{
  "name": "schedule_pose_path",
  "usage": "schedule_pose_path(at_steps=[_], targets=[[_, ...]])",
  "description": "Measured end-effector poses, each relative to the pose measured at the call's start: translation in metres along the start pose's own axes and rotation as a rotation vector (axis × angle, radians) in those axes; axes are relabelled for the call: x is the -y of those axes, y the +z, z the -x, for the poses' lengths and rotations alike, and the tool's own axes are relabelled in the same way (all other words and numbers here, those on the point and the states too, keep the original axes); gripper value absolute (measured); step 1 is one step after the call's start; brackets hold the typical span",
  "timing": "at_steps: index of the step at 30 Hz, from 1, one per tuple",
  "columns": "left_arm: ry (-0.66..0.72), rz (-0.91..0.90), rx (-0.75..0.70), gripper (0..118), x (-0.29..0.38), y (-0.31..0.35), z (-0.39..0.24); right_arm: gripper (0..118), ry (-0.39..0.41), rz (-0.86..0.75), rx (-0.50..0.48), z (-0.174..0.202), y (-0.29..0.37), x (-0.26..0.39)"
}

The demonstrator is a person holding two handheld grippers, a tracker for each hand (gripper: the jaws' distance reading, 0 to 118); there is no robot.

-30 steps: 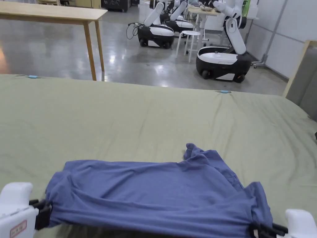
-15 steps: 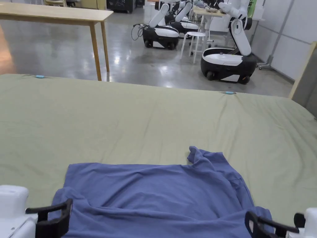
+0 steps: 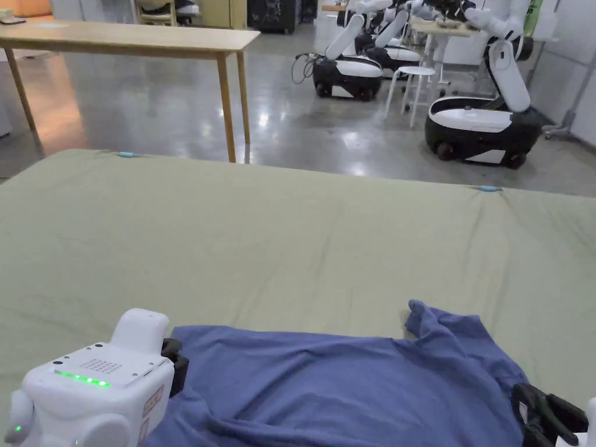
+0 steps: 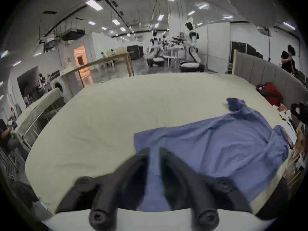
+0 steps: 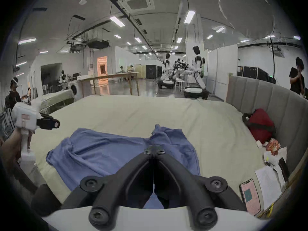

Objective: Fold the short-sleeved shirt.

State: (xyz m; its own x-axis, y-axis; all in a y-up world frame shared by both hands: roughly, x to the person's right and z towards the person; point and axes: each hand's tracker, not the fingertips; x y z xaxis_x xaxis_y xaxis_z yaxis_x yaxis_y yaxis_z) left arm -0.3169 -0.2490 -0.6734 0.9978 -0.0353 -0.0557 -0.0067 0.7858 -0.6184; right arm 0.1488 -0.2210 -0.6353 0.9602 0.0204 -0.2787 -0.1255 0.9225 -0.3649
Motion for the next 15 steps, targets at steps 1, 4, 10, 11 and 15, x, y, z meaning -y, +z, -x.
schedule_pose_path(at_steps=[1, 4, 10, 11, 15], targets=[[0.002, 0.018, -0.009, 50, -0.006, -0.017, 0.009, 1, 0.004, 0.012, 0.001, -0.003, -0.004, 0.000], [-0.013, 0.129, -0.046, 114, -0.020, -0.081, 0.031, 1, 0.010, 0.050, 0.011, -0.010, -0.016, 0.000], [-0.050, 0.201, -0.135, 111, -0.035, -0.131, 0.008, 1, -0.011, 0.165, 0.081, -0.048, -0.051, 0.000], [-0.056, 0.219, -0.148, 108, -0.033, -0.140, 0.004, 1, -0.008, 0.199, 0.106, -0.057, -0.060, -0.002], [-0.141, 0.272, -0.101, 56, -0.027, -0.150, -0.015, 15, -0.021, 0.281, 0.172, -0.099, -0.104, -0.011]])
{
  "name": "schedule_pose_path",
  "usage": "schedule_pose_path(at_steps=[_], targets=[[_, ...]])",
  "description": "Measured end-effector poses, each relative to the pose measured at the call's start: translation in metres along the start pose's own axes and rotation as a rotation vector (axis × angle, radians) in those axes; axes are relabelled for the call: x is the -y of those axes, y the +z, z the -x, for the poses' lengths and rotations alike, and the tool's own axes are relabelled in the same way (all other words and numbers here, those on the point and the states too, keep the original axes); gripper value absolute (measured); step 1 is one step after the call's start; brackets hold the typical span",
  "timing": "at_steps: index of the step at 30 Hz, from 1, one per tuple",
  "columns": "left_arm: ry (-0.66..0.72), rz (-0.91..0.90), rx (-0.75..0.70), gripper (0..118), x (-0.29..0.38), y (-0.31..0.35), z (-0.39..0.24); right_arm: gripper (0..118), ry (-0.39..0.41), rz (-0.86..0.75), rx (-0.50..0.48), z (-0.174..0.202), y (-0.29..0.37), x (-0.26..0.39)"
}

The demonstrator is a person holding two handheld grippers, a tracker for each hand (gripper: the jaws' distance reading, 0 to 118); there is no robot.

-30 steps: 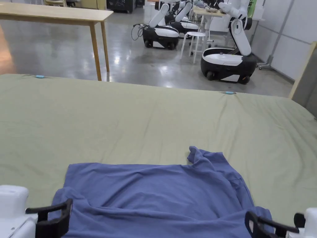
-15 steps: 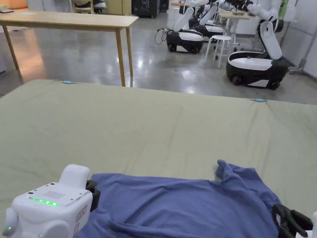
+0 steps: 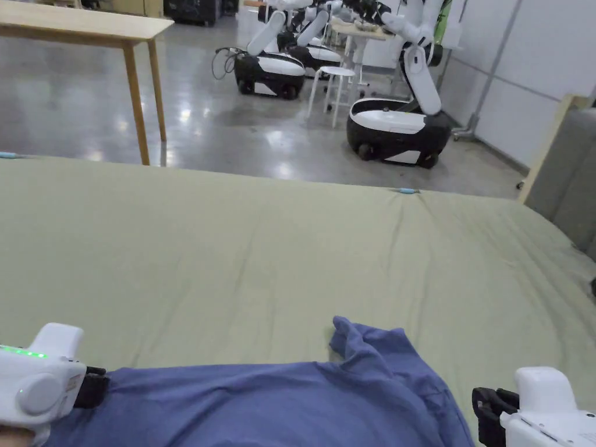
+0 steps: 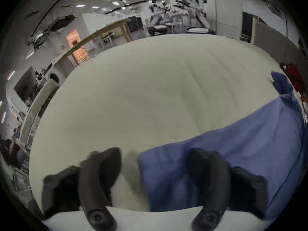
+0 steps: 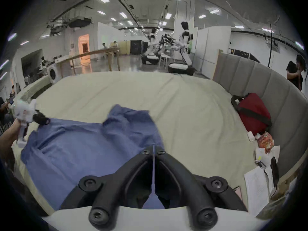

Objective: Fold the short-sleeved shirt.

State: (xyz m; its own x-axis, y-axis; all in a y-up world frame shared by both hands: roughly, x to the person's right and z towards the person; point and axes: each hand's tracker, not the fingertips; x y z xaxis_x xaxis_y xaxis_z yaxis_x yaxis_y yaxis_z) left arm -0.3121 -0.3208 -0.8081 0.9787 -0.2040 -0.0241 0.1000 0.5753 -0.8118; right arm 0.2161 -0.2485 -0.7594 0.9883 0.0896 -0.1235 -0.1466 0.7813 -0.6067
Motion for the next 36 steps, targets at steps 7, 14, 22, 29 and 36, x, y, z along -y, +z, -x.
schedule_pose_path(at_steps=[7, 14, 22, 29, 36], targets=[[0.031, -0.044, 0.077, 5, -0.011, 0.025, 0.000, 91, 0.061, 0.241, 0.002, -0.019, -0.110, -0.026], [0.055, -0.109, 0.096, 5, -0.016, 0.064, 0.005, 38, 0.197, 0.369, -0.052, 0.008, -0.160, -0.017], [0.072, -0.176, 0.088, 5, -0.016, 0.080, 0.013, 5, 0.125, 0.254, -0.061, -0.008, -0.103, -0.037], [0.120, -0.345, 0.122, 5, 0.019, 0.176, 0.032, 5, 0.049, 0.017, -0.139, -0.037, 0.032, -0.040], [0.117, -0.280, 0.155, 5, 0.126, 0.217, 0.041, 5, 0.028, 0.005, -0.138, -0.032, 0.120, 0.064]])
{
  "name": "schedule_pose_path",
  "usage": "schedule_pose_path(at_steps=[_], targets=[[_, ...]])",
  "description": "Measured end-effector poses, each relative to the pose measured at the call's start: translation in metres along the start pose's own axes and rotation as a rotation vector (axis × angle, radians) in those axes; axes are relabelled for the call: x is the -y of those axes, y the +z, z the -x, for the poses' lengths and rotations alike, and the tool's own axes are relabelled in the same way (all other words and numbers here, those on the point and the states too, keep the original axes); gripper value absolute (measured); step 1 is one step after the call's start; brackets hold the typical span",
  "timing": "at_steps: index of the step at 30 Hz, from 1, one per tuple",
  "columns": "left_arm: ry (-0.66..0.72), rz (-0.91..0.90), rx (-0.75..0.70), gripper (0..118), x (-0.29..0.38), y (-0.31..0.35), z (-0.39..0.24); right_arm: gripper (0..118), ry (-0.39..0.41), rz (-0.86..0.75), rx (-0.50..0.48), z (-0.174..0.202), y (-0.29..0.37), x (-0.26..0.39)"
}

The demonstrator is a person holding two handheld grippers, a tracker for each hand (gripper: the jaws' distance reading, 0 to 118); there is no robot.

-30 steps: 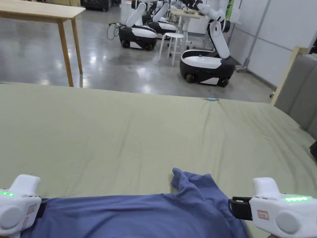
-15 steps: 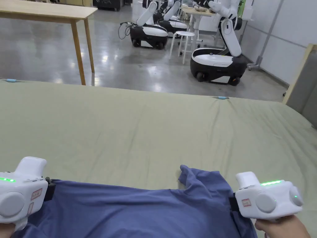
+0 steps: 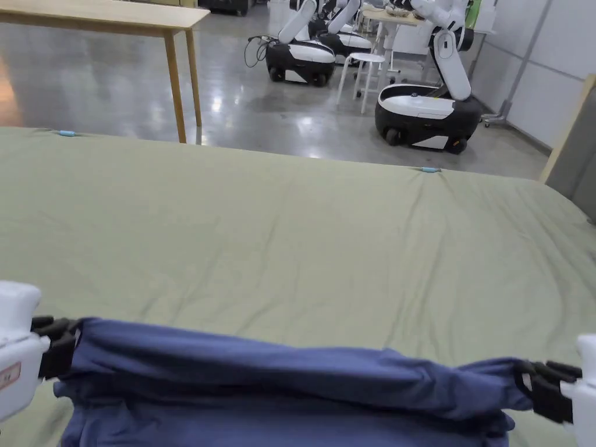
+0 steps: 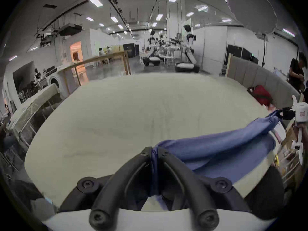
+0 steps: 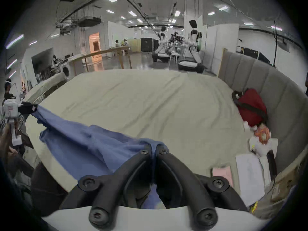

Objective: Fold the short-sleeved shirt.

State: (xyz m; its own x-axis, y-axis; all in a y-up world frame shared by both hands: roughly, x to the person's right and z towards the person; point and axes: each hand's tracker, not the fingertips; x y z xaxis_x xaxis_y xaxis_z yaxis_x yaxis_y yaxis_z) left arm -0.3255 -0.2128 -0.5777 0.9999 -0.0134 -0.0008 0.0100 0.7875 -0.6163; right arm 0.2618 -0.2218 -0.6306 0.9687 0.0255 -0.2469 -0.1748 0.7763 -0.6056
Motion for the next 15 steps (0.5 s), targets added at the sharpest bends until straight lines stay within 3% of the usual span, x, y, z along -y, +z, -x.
schedule_pose_path(at_steps=[5, 9, 10, 11, 12, 13, 14, 15], targets=[[0.027, 0.134, -0.015, 5, 0.063, -0.020, 0.001, 5, -0.105, 0.124, 0.028, 0.006, -0.020, 0.075], [0.037, 0.109, -0.048, 9, 0.063, -0.024, -0.007, 7, -0.108, 0.103, 0.046, 0.014, -0.025, 0.082], [0.035, 0.090, -0.061, 21, 0.061, -0.022, -0.009, 14, -0.097, 0.093, 0.055, 0.014, -0.022, 0.078], [0.041, 0.075, -0.070, 46, 0.056, -0.014, -0.011, 32, -0.080, 0.087, 0.069, 0.018, -0.013, 0.071], [0.063, 0.032, -0.080, 90, 0.051, -0.005, -0.013, 65, -0.050, 0.056, 0.097, 0.024, -0.002, 0.064], [0.075, -0.014, -0.080, 109, 0.047, 0.003, -0.017, 87, -0.033, 0.011, 0.100, 0.029, 0.007, 0.059], [0.085, -0.103, -0.069, 112, 0.041, 0.014, -0.024, 102, -0.027, -0.052, 0.089, 0.035, 0.020, 0.049], [0.080, -0.173, -0.051, 112, 0.035, 0.024, -0.032, 108, -0.029, -0.099, 0.082, 0.042, 0.027, 0.041]])
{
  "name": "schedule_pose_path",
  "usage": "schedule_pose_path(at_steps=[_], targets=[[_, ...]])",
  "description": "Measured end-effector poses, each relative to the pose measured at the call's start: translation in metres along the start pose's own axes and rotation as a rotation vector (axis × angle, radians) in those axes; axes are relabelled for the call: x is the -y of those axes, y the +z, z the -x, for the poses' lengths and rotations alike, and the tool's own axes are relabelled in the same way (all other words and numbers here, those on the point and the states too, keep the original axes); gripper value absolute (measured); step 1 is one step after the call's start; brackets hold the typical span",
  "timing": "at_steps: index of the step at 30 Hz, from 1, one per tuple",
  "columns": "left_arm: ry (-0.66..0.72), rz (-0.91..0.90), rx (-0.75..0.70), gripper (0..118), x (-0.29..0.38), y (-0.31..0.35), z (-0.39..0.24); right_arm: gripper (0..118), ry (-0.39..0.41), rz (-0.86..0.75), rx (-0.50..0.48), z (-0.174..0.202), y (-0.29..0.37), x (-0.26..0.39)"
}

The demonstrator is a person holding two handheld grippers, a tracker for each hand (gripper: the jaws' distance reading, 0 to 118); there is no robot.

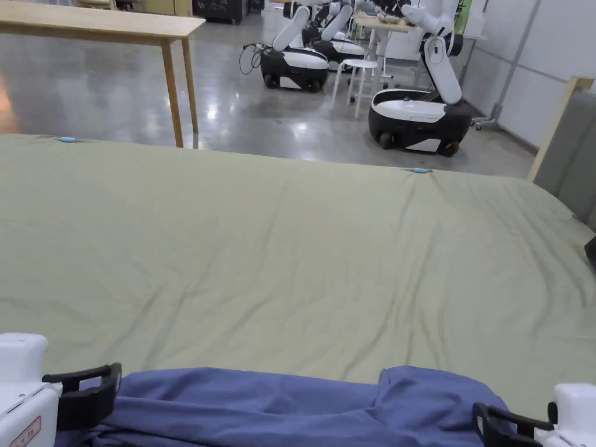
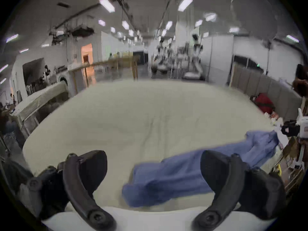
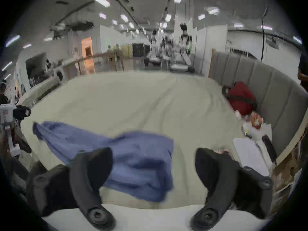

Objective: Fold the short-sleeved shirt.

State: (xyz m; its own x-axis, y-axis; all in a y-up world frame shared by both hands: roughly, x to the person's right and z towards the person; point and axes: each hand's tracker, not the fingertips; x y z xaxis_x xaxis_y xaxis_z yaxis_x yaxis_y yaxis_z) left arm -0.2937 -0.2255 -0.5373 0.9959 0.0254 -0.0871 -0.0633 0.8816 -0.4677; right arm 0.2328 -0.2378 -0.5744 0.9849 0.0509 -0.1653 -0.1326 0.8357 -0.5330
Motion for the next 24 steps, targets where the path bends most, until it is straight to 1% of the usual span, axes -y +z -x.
schedule_pose_path(at_steps=[1, 3, 5, 6, 7, 8, 9, 10, 11, 12, 13, 14, 16, 17, 18, 19, 20, 21, 22, 24], targets=[[-0.009, -0.088, 0.030, 112, -0.011, 0.008, -0.010, 108, -0.014, -0.088, -0.024, 0.010, 0.009, -0.011], [-0.055, -0.188, 0.036, 112, -0.027, 0.016, -0.034, 109, -0.019, -0.242, -0.081, 0.031, 0.022, -0.030], [-0.108, -0.284, 0.033, 112, -0.036, 0.020, -0.054, 109, -0.005, -0.346, -0.089, 0.054, 0.027, -0.040], [-0.141, -0.325, 0.013, 107, -0.037, 0.021, -0.063, 100, 0.021, -0.380, -0.078, 0.065, 0.027, -0.042], [-0.163, -0.334, -0.004, 98, -0.039, 0.021, -0.071, 79, 0.045, -0.403, -0.061, 0.074, 0.024, -0.041], [-0.178, -0.303, -0.015, 80, -0.036, 0.016, -0.075, 42, 0.060, -0.415, -0.052, 0.083, 0.022, -0.040], [-0.185, -0.278, -0.022, 41, -0.035, 0.014, -0.078, 5, 0.059, -0.412, -0.054, 0.089, 0.020, -0.038], [-0.186, -0.269, -0.019, 12, -0.034, 0.013, -0.079, 5, 0.062, -0.403, -0.050, 0.093, 0.017, -0.038], [-0.183, -0.274, -0.017, 7, -0.029, 0.012, -0.077, 4, 0.067, -0.383, -0.031, 0.097, 0.010, -0.036], [-0.182, -0.276, -0.017, 7, -0.022, 0.006, -0.070, 4, 0.059, -0.385, -0.043, 0.097, 0.009, -0.034], [-0.184, -0.267, -0.018, 7, -0.019, 0.006, -0.066, 4, 0.040, -0.375, -0.076, 0.097, 0.009, -0.033], [-0.181, -0.231, -0.004, 7, -0.017, 0.005, -0.059, 4, 0.033, -0.368, -0.080, 0.099, 0.009, -0.033], [-0.148, -0.213, 0.008, 7, -0.010, 0.007, -0.042, 4, 0.044, -0.374, -0.068, 0.104, 0.009, -0.032], [-0.125, -0.199, 0.007, 8, -0.006, 0.008, -0.029, 4, 0.047, -0.373, -0.068, 0.105, 0.009, -0.032], [-0.102, -0.176, 0.019, 20, -0.003, 0.008, -0.016, 4, 0.044, -0.366, -0.073, 0.105, 0.009, -0.032], [-0.076, -0.149, 0.041, 51, 0.003, 0.007, 0.002, 4, 0.039, -0.357, -0.076, 0.108, 0.009, -0.032], [-0.055, -0.123, 0.062, 94, 0.010, 0.006, 0.017, 4, 0.037, -0.350, -0.076, 0.109, 0.010, -0.030], [-0.035, -0.103, 0.084, 116, 0.016, 0.006, 0.031, 4, 0.037, -0.342, -0.077, 0.111, 0.010, -0.028], [-0.001, -0.064, 0.103, 118, 0.023, 0.005, 0.048, 4, 0.037, -0.329, -0.081, 0.113, 0.010, -0.026], [0.085, 0.064, 0.166, 117, 0.034, 0.004, 0.073, 4, 0.038, -0.293, -0.086, 0.119, 0.010, -0.022]])
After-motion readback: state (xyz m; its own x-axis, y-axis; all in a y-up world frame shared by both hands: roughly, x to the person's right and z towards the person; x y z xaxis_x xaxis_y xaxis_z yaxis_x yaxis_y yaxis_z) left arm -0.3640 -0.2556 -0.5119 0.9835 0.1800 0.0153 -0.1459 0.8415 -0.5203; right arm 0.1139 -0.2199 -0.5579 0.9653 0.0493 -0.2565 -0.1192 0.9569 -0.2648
